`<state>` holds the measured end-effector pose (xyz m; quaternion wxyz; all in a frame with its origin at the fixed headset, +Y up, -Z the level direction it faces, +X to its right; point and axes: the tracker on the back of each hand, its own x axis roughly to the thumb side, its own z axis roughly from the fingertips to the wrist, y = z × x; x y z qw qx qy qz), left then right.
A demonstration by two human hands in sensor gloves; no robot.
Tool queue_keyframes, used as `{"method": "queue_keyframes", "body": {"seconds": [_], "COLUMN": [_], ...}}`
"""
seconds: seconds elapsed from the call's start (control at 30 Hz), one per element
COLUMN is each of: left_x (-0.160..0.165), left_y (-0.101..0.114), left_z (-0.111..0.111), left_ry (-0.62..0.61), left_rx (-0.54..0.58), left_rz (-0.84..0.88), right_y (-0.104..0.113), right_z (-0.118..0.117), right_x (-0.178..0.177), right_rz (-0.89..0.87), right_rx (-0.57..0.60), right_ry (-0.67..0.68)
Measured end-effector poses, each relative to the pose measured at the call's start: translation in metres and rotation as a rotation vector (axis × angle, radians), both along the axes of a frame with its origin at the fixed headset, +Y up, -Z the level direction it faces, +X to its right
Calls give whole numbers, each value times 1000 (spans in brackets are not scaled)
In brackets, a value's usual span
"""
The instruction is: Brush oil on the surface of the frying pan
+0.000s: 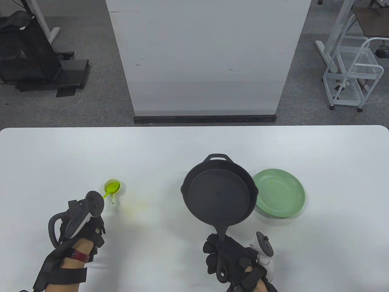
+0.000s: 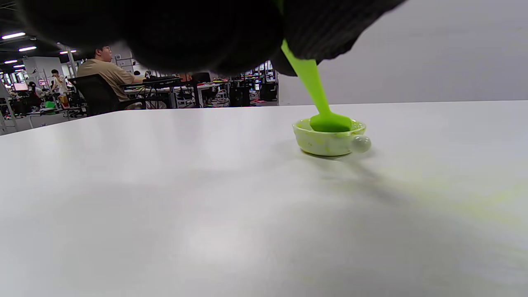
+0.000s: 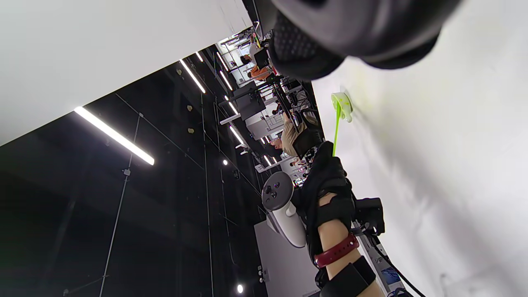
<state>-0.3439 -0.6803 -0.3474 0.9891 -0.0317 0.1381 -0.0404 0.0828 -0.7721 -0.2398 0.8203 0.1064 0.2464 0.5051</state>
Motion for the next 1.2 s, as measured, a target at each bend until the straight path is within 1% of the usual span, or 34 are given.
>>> {"method": "queue_keyframes", "body": {"seconds": [0.27, 0.4, 0.5, 0.63, 0.7, 0.77, 0.9, 0.97, 1.1, 1.2], "left_x": [-1, -4, -8, -23, -30, -36, -50, -55, -65, -72], "left_y": [-4, -1, 5, 11, 13, 11, 1, -3, -11, -15], "left_z": [-2, -1, 1, -3, -5, -8, -15, -16, -19, -19], "left_ry": [13, 12, 10, 53, 64, 92, 161, 203, 264, 309], "left_rx": [-13, -13, 14, 22, -2, -18, -97, -127, -166, -161], "left_rz": [-7, 24, 58, 235, 271, 412, 670, 770, 882, 914], "right_y": [1, 1, 1, 2, 2, 1, 1, 1, 2, 1], "right_z": [1, 1, 1, 1, 2, 2, 3, 3, 3, 3], "right_x": [-1, -1, -1, -2, -2, -2, -3, -2, -3, -4], "right_rz": [3, 3, 4, 5, 6, 9, 10, 11, 8, 9], "right_rx": [6, 4, 2, 0, -1, -2, -3, -3, 4, 6], "right_ry": [9, 7, 3, 5, 7, 9, 10, 8, 15, 18]}}
